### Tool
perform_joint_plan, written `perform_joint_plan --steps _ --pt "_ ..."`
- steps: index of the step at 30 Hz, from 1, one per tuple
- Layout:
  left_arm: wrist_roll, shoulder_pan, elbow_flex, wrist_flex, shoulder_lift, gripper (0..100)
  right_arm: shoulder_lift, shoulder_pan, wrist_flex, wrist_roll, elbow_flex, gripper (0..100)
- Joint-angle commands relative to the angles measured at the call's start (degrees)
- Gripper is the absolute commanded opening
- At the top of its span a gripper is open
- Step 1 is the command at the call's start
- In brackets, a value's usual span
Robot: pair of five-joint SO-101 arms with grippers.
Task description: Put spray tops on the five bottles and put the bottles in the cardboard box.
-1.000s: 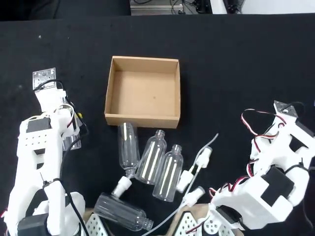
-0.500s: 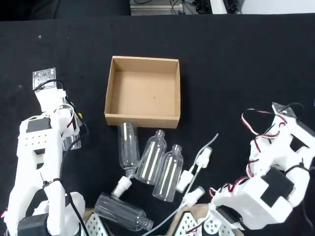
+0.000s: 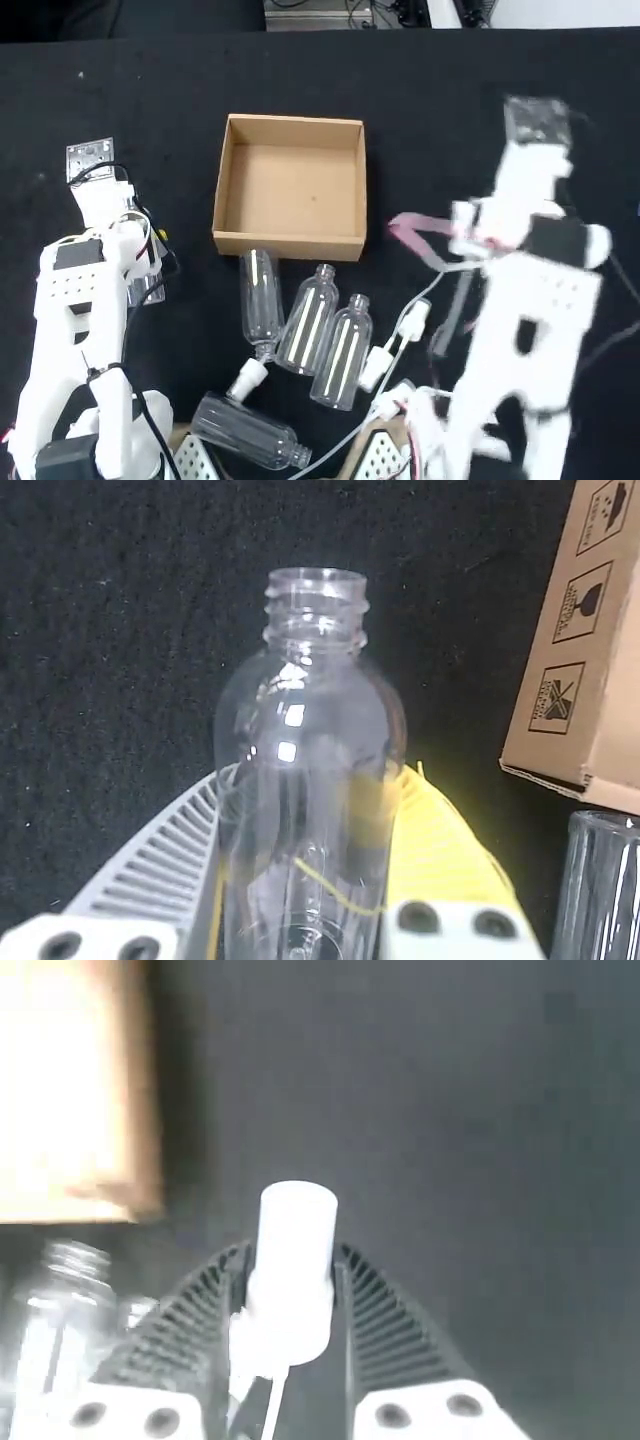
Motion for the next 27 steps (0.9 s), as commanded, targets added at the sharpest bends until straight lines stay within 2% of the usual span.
perform_joint_plan --steps 1,7,12,16,22,27 --pt "0.53 -0.48 -0.75 -0.44 -1.76 7 -9.01 -14.77 -4.92 -5.01 -7.96 1.1" --pt "0.26 0.13 6.37 -1.32 -16.79 7 -6.99 -26.37 -21.36 -5.63 -5.93 1.1" --pt "0.26 0.13 15.43 -6.42 -32.53 7 -4.79 -33.58 -31.38 -5.63 -5.93 1.1" --pt "0.26 0.13 19.56 -7.38 -41.23 7 -3.12 -39.91 -37.89 -5.63 -5.67 1.1" --pt "0.62 0.48 22.55 -7.82 -48.79 7 0.92 -43.34 -44.40 -5.71 -4.88 1.1" --pt "0.44 5.32 27.21 -11.96 -54.24 7 1.80 -44.66 -54.59 -5.71 -4.79 1.1"
